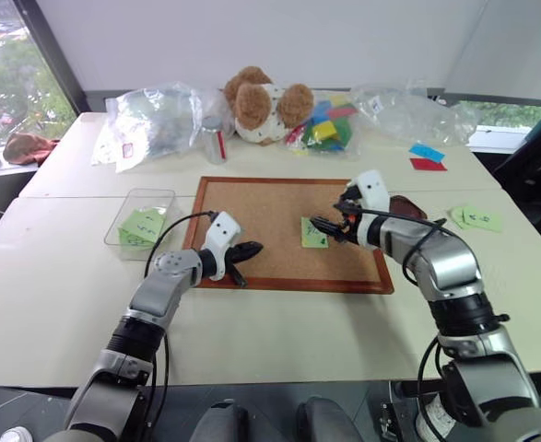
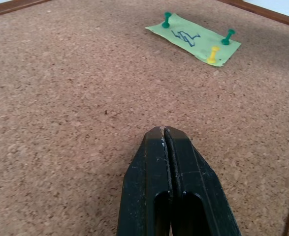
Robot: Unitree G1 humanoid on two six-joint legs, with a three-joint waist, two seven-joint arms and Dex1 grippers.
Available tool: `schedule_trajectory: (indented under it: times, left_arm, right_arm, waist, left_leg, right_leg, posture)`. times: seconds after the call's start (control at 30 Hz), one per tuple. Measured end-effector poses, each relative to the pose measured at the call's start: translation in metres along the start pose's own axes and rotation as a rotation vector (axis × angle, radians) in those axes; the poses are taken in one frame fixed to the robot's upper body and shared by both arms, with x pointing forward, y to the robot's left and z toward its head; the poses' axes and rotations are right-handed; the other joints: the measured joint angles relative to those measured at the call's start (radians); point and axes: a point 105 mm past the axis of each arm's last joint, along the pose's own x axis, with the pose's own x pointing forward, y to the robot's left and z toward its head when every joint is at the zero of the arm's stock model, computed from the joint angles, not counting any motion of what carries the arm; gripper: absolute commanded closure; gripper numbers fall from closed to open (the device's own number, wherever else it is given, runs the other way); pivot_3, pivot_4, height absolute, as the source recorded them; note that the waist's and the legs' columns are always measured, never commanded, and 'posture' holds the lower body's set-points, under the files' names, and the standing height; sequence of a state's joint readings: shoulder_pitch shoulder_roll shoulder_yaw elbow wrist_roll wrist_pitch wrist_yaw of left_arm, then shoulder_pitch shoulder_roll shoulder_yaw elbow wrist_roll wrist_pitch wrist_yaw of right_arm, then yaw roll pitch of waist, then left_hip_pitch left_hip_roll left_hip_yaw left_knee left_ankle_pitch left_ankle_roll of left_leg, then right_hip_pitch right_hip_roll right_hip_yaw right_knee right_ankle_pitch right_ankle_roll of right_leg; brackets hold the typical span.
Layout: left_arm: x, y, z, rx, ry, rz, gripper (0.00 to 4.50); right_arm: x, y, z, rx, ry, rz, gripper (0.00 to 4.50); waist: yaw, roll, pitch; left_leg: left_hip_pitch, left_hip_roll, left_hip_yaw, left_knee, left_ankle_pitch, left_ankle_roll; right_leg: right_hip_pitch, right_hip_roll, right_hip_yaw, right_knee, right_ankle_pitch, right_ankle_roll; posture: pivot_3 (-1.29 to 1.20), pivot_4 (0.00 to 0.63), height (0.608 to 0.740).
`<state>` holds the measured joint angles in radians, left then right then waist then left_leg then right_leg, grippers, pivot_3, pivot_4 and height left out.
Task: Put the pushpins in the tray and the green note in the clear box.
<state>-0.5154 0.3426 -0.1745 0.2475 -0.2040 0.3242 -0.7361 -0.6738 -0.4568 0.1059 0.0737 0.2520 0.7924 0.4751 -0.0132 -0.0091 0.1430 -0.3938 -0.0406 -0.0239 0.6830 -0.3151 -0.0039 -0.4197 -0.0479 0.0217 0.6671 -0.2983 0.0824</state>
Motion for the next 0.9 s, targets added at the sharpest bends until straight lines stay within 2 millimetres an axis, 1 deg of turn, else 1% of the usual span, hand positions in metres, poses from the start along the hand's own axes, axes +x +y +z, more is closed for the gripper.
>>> schedule_trajectory:
  times: [0.03, 0.23, 0.5, 0.7, 0.77, 0.8, 0.87, 0.9]
  left_arm:
    - [0.0, 0.0, 0.0, 0.001, 0.0, 0.002, 4.5]
    - [0.0, 0.001, -0.001, 0.011, 0.005, 0.009, 4.5]
    - [-0.005, 0.001, -0.003, 0.007, -0.002, 0.028, 4.5]
    - [-0.006, 0.0, -0.003, 0.009, -0.001, 0.031, 4.5]
    - [-0.006, 0.0, -0.003, 0.009, -0.001, 0.032, 4.5]
    - [-0.006, 0.0, -0.003, 0.01, -0.001, 0.033, 4.5]
    - [-0.007, 0.0, -0.004, 0.01, 0.001, 0.035, 4.5]
    - [-0.007, 0.0, -0.005, 0.009, 0.001, 0.036, 4.5]
  right_arm:
    - [0.003, 0.0, -0.002, -0.001, 0.006, -0.001, 2.67]
    - [0.02, 0.007, -0.011, -0.009, 0.022, 0.024, 2.67]
    - [0.034, 0.002, -0.022, 0.002, 0.042, 0.023, 2.67]
    - [0.041, 0.001, -0.019, -0.001, 0.037, 0.025, 2.67]
    - [0.043, 0.003, -0.021, 0.004, 0.039, 0.031, 3.22]
    - [0.044, 0.003, -0.02, 0.004, 0.038, 0.034, 3.57]
    - [0.045, 0.003, -0.02, 0.001, 0.038, 0.036, 4.43]
    - [0.045, 0.003, -0.021, -0.001, 0.038, 0.038, 4.43]
  waist:
    - [0.0, 0.0, 0.0]
    - [-0.002, 0.0, 0.0]
    - [-0.007, 0.0, 0.0]
    - [-0.007, 0.0, 0.0]
    - [-0.007, 0.0, 0.0]
    - [-0.007, 0.0, 0.0]
    - [-0.007, 0.0, 0.0]
    - [-0.007, 0.0, 0.0]
  left_leg:
    - [0.0, 0.0, 0.0, 0.0, 0.0, 0.0]
    - [0.0, 0.0, 0.0, 0.0, 0.0, 0.0]
    - [0.001, 0.0, 0.0, 0.0, 0.0, -0.001]
    - [0.001, 0.0, 0.0, 0.0, 0.0, -0.001]
    - [0.001, 0.0, 0.0, 0.0, 0.0, -0.001]
    - [0.001, 0.0, 0.0, 0.0, 0.0, -0.001]
    - [0.001, 0.0, 0.0, 0.0, 0.0, -0.001]
    - [0.001, 0.0, 0.0, 0.0, 0.0, -0.001]
  right_leg:
    - [0.0, 0.0, 0.0, 0.0, 0.0, 0.0]
    - [0.0, 0.0, 0.0, 0.001, 0.0, 0.0]
    - [0.0, 0.001, 0.0, 0.002, 0.0, 0.0]
    - [-0.001, 0.001, 0.0, 0.002, 0.0, 0.0]
    - [-0.001, 0.001, 0.0, 0.002, 0.0, 0.0]
    - [-0.001, 0.001, 0.0, 0.002, 0.0, 0.0]
    - [0.0, 0.001, 0.0, 0.002, 0.0, 0.0]
    - [0.0, 0.001, 0.0, 0.002, 0.0, 0.0]
  posture:
    - [0.0, 0.15, 0.74]
    - [0.0, 0.15, 0.74]
    - [0.0, 0.15, 0.74]
    - [0.0, 0.15, 0.74]
    - [0.0, 0.15, 0.74]
    - [0.0, 0.15, 0.74]
    - [0.0, 0.15, 0.74]
    - [0.0, 0.15, 0.74]
